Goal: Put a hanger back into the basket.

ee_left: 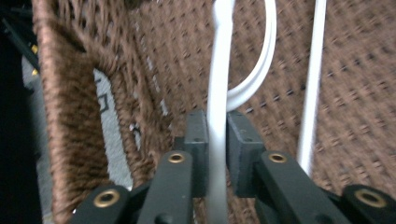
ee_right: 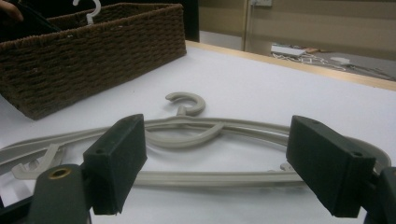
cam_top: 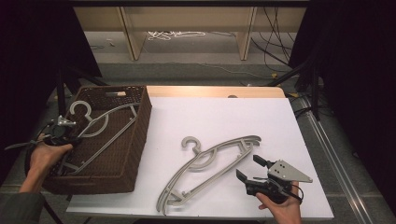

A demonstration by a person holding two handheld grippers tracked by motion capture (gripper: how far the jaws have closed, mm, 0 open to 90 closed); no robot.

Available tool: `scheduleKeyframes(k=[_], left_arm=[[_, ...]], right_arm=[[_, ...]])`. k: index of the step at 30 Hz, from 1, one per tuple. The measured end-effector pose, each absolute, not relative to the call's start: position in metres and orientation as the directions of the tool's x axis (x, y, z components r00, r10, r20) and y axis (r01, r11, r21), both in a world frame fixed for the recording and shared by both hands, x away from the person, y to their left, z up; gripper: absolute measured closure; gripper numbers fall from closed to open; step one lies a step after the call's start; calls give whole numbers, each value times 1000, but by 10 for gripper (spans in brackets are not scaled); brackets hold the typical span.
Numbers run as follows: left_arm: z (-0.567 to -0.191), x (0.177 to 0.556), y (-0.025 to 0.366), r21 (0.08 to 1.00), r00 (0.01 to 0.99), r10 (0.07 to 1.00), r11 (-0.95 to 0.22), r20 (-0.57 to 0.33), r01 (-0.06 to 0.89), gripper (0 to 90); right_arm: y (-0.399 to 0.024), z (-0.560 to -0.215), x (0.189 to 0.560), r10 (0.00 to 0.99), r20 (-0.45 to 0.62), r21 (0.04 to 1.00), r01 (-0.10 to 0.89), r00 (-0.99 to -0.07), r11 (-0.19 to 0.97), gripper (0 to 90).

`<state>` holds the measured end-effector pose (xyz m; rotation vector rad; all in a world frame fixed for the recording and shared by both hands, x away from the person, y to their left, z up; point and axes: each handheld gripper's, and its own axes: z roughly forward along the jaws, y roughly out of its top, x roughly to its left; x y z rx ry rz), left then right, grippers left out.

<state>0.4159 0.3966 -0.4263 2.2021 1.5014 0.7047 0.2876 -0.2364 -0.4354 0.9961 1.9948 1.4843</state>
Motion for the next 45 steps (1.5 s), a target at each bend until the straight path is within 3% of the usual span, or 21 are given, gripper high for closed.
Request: scheduleKeyframes(k=[1,4,5,11,16,17,29,35,42,45], left_arm=[[-423,414,397,602,276,946,-321,169,731,668],[-416,410,397,634,233,956,-291,175,717,603],[-407,407,395,669,202,966,-258,162,697,511],[-384,396,375,735,221,969,-227,107,639,395],[-368,381,344,813,280,960,-161,-3,560,326],[-364,378,331,827,300,952,-120,-61,549,298],[-355,354,267,912,428,894,-60,-131,405,246],[-361,346,246,922,470,870,-52,-147,384,185],[-369,333,211,935,557,817,-67,-149,348,185],[-374,322,189,949,589,800,-91,-110,301,184]], right_arm=[[-236,-435,287,769,61,948,277,-637,154,210],[-237,-435,288,769,61,949,275,-636,152,210],[-236,-436,288,768,71,951,277,-637,141,210],[-237,-435,288,771,61,949,277,-634,152,210],[-237,-435,287,768,67,949,278,-637,147,208],[-237,-434,287,773,59,950,274,-632,151,207],[-238,-433,286,781,55,955,260,-622,140,187],[-237,-433,286,781,56,956,260,-622,138,185],[-237,-432,288,777,32,960,235,-628,151,176],[-238,-432,287,779,33,962,231,-626,145,173]])
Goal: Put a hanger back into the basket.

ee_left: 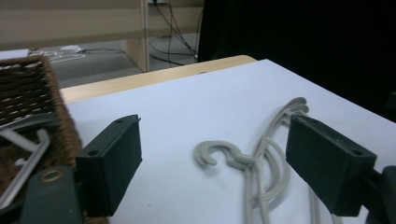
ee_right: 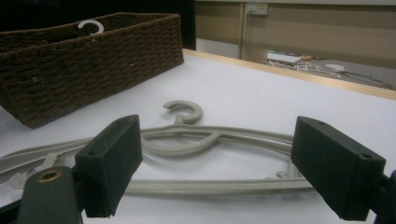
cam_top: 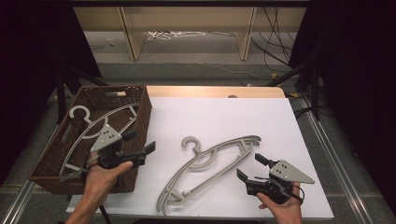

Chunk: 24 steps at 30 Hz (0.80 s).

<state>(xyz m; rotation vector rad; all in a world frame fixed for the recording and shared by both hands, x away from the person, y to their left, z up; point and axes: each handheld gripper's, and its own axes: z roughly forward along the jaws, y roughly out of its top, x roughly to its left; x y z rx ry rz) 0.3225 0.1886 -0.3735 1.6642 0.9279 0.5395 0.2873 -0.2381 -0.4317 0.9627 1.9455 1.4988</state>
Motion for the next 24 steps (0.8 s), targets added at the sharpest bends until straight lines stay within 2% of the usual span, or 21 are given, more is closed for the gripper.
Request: scheduleKeyframes(k=[10,24], left_arm=[[-398,308,162,961,657,750,-120,-78,251,167],[-421,304,172,965,674,738,-142,-46,222,174]], right_arm=[[-239,-430,286,769,35,964,223,-638,142,168],[-240,-430,285,768,40,965,224,-640,137,163]])
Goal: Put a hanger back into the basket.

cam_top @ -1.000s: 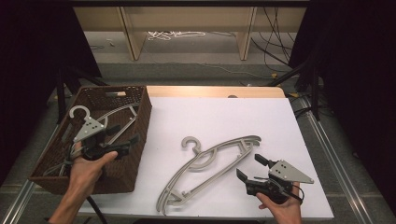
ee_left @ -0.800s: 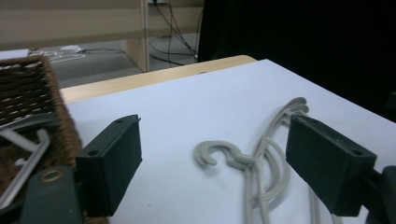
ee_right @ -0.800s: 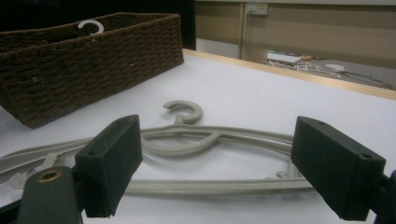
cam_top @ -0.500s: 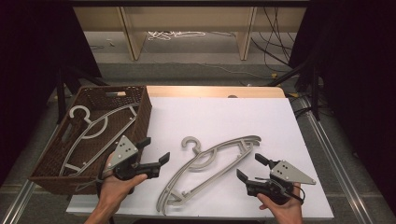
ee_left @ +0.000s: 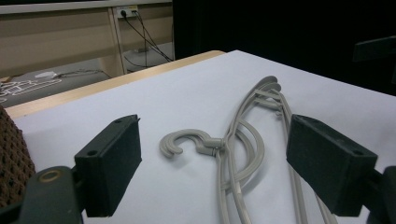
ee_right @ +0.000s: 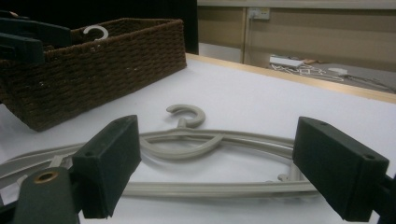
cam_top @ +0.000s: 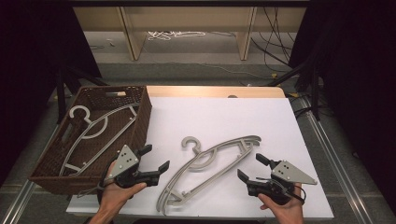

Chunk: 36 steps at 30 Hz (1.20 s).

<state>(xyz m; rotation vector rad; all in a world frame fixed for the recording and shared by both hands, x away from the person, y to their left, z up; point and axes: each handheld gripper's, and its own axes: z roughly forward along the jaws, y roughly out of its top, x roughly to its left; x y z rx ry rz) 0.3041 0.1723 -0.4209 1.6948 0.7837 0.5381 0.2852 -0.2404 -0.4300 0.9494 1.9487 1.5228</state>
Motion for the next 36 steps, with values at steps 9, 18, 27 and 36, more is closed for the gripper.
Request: scheduleKeyframes(k=[9,18,27,36], left_arm=[[-426,303,173,952,677,733,-161,-60,259,163],[-431,304,160,933,701,709,-200,-73,299,159],[-435,311,147,899,715,698,-287,-40,331,233],[-441,332,116,810,739,673,-451,34,374,206]], right_arm=[[-240,-430,286,768,35,965,222,-639,141,163],[-240,-432,287,773,39,967,219,-633,131,163],[-237,-432,286,774,30,966,217,-632,140,164],[-238,-432,286,774,31,961,231,-632,150,167]])
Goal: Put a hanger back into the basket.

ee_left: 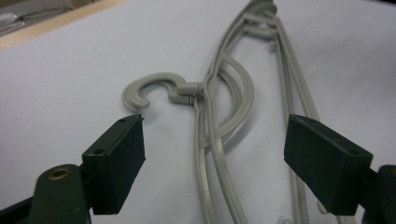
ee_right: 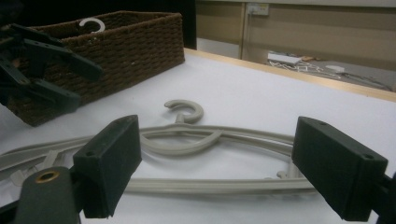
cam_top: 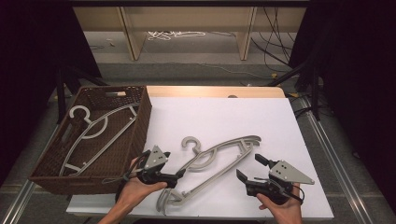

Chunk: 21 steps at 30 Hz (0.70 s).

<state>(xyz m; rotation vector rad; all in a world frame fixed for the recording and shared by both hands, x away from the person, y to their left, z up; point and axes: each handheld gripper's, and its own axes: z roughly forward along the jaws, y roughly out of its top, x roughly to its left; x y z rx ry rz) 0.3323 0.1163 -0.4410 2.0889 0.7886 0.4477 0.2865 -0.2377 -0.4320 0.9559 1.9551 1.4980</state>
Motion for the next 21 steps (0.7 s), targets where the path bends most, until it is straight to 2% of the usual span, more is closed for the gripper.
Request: scheduleKeyframes(k=[3,4,6,9,13,16,21], left_arm=[[-447,340,106,770,748,662,-497,38,401,204],[-451,344,100,730,758,649,-549,66,407,193],[-455,346,93,705,768,635,-583,85,405,224],[-459,348,86,684,766,635,-604,103,409,226],[-466,353,80,669,764,639,-609,94,427,262],[-471,360,78,625,769,623,-659,142,418,311],[-479,364,74,595,775,613,-684,155,422,354]], right_arm=[[-239,-432,287,777,29,961,231,-629,152,167],[-237,-432,285,774,61,957,256,-631,134,167],[-236,-432,285,770,59,959,251,-635,134,167],[-236,-432,284,772,48,954,258,-634,153,167],[-236,-432,285,771,54,955,257,-635,145,167],[-236,-433,286,764,66,955,263,-642,138,168],[-235,-433,285,763,65,954,265,-643,142,169]])
